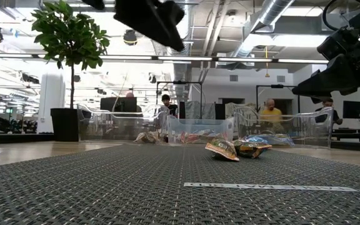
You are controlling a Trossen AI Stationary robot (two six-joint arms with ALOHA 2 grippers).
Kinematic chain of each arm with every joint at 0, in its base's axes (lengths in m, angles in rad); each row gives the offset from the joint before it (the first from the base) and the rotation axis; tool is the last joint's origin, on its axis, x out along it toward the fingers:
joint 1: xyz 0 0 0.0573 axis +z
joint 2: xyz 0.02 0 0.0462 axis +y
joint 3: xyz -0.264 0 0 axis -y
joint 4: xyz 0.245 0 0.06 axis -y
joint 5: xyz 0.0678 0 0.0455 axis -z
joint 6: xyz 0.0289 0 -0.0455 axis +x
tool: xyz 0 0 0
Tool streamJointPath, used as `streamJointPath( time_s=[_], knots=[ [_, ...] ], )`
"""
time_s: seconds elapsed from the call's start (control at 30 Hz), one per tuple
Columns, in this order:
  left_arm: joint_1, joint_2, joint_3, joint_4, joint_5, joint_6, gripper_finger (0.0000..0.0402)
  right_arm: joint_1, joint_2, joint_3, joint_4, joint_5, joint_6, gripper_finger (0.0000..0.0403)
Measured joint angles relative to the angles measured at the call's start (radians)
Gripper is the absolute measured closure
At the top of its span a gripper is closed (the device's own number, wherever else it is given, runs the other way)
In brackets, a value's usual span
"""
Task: Pick and place Granola Bars by type
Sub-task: Put the bottom left orange granola bar into the left transparent bin
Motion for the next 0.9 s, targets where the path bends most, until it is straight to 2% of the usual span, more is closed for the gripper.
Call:
streamJointPath(
  time_s=[0.17, 0.43, 0.9],
  knots=[
    [0.001, 0.048, -0.002, 0.035, -0.064, 0.090, 0.0228, 0.000, 0.000, 0.000, 0.000, 0.000, 0.000, 0.0301],
    [0.002, 0.132, -0.002, 0.196, -0.067, 0.168, 0.0228, 0.000, 0.000, 0.000, 0.001, 0.000, 0.000, 0.0301],
    [0.009, 0.133, -0.027, 0.221, -0.056, 0.058, 0.0228, 0.000, 0.000, 0.000, 0.000, 0.000, 0.000, 0.0301]
  ],
)
